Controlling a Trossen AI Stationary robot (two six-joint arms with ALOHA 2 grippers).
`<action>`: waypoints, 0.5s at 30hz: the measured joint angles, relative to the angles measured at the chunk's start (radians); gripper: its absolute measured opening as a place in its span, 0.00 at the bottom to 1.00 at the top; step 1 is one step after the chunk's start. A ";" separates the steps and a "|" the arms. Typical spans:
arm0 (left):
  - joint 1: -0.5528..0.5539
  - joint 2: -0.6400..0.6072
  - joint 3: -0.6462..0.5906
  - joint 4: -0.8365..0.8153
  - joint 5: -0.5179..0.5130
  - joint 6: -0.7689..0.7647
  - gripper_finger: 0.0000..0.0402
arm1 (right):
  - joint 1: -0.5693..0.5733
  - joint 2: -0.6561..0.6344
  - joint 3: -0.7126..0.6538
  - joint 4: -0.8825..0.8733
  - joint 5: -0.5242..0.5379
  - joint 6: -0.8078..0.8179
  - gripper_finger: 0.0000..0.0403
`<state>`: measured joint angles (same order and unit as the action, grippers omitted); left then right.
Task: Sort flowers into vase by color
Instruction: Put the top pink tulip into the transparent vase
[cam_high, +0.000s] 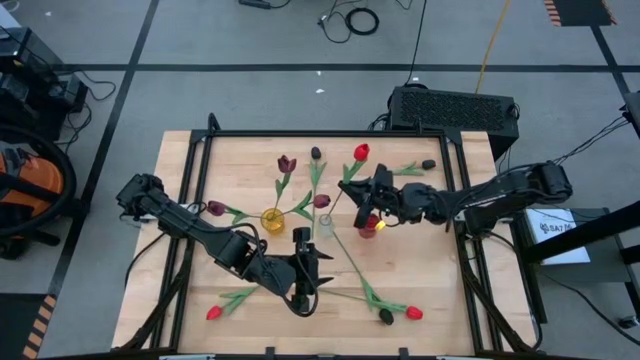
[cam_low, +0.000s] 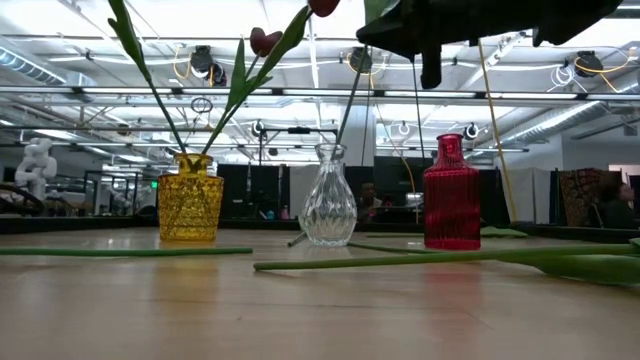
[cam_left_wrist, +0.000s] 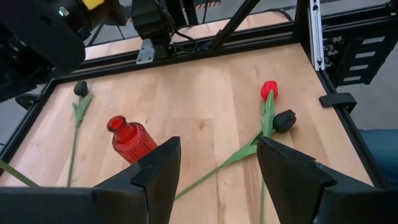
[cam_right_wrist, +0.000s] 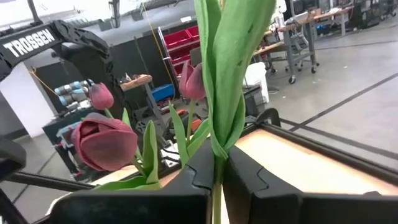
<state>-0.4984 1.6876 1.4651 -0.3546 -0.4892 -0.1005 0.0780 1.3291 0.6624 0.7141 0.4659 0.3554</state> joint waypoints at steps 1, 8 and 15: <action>0.000 0.000 0.000 0.000 0.000 0.000 0.54 | 0.000 0.003 0.000 -0.004 -0.002 0.000 0.03; 0.000 0.000 0.000 0.001 0.000 0.000 0.54 | 0.000 0.040 0.000 -0.001 -0.054 0.022 0.14; 0.000 0.000 0.000 -0.004 0.006 0.000 0.54 | -0.002 0.039 0.000 -0.040 -0.101 0.002 0.36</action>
<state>-0.4984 1.6875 1.4651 -0.3584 -0.4832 -0.1001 0.0755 1.3684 0.6624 0.6745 0.3651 0.3574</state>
